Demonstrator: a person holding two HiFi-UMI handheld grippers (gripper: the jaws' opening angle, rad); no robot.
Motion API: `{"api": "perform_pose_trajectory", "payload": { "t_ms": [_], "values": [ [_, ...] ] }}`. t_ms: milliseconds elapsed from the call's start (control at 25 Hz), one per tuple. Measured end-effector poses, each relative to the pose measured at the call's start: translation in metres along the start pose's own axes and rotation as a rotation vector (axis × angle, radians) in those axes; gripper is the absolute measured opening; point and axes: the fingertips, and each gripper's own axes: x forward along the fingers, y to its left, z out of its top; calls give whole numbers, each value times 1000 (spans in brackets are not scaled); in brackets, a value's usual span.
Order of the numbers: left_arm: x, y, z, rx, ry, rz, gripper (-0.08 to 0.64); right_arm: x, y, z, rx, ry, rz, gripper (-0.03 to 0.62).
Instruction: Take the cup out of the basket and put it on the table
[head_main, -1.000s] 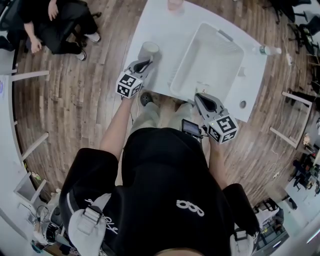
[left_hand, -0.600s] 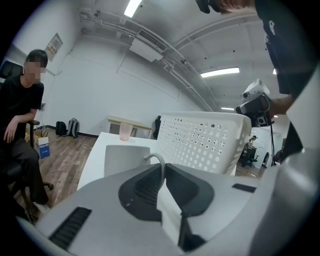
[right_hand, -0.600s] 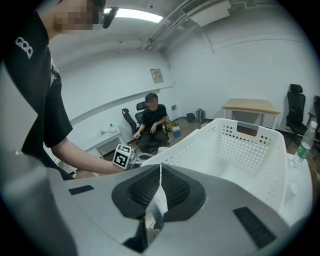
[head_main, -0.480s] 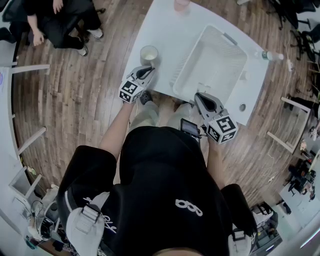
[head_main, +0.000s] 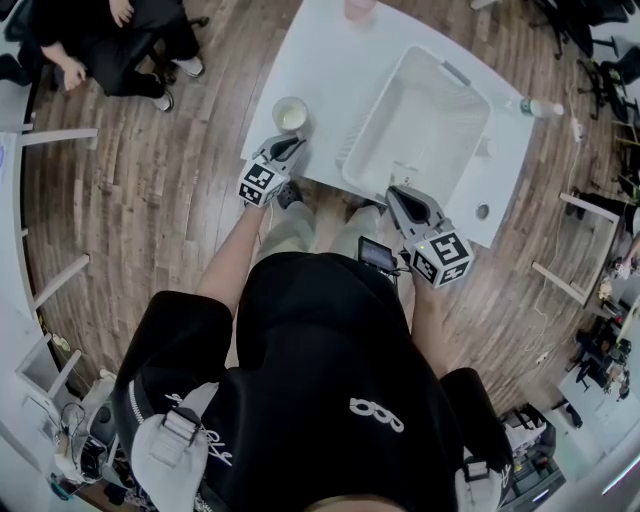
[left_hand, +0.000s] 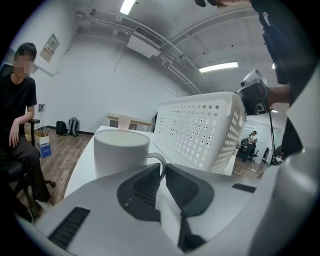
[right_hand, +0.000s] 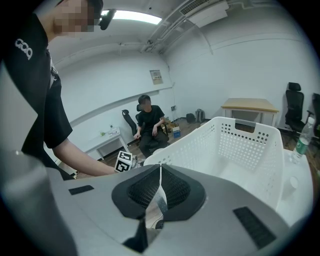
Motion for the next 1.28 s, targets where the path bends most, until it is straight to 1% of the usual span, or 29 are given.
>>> {"api": "perform_pose_trajectory", "payload": {
  "t_ms": [320, 560, 600, 720, 880, 1000, 1120, 1280],
  "values": [
    [2, -1, -9, 17, 22, 5, 31, -12, 1, -9, 10, -7, -4, 31],
    [-3, -2, -8, 3, 31, 29, 33, -24, 3, -15, 16, -15, -4, 31],
    [-3, -2, -8, 0, 32, 35, 39, -26, 3, -15, 16, -16, -4, 31],
    [-7, -1, -6, -12, 31, 50, 91, -33, 3, -17, 15, -17, 1, 31],
    [-15, -2, -7, -25, 43, 74, 97, -40, 0, -17, 10, -26, 8, 31],
    [-32, -6, -9, -38, 56, 113, 96, -44, -5, -13, 4, -45, 23, 31],
    [-56, -18, 7, -31, 40, 157, 77, -48, -9, -7, -6, -65, 43, 31],
    [-79, -42, 53, -3, -34, 209, 38, -56, -18, 1, -27, -88, 70, 31]
  ]
}}
